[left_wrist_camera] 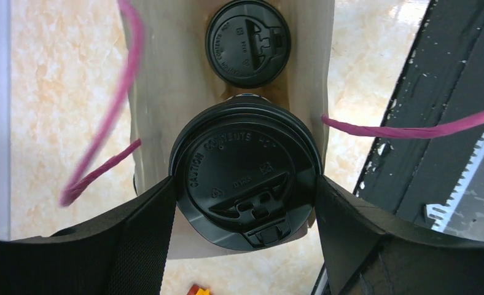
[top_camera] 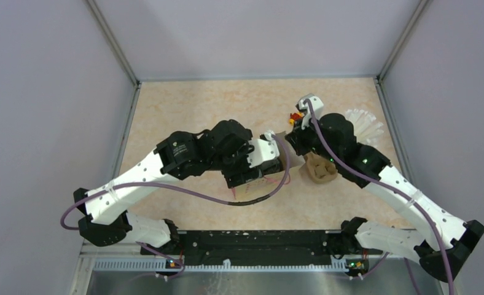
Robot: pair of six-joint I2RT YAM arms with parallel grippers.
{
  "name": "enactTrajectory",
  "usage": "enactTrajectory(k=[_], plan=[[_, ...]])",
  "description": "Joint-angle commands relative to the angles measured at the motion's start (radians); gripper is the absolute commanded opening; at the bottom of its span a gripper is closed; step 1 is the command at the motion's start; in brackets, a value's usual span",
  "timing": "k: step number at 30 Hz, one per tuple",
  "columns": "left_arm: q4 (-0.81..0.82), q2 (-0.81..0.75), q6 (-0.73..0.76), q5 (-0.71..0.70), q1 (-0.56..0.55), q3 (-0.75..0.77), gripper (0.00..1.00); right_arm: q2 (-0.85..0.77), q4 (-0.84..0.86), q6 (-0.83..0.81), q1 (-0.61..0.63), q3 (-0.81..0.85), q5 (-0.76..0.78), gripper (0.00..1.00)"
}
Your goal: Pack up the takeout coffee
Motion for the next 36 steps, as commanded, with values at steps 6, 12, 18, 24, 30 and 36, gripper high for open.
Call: enactTrajectory(k=[6,12,18,24,30,36], plan=[[0.017,-0.012,-0.057,0.022,-0.061,-0.045,0.62,-0.135,0.032,0.088,0.064,-0.114,-0.011,0.0],[0.032,-0.009,-0.057,-0.046,-0.079,-0.028,0.61,-0.202,0.032,0.077,0.075,-0.164,-0.006,0.0],[0.049,0.035,-0.041,-0.043,-0.091,0.037,0.61,-0.252,0.023,0.094,0.075,-0.204,-0.004,0.0],[0.036,0.083,-0.036,-0.056,-0.095,0.103,0.61,-0.272,0.029,0.104,0.076,-0.223,0.0,0.0],[-0.004,0.131,-0.049,-0.127,-0.156,0.093,0.6,-0.272,0.03,0.13,0.075,-0.223,0.015,0.0],[0.064,0.107,-0.063,-0.235,-0.2,0.008,0.6,-0.226,-0.047,0.216,0.076,-0.17,0.009,0.0]])
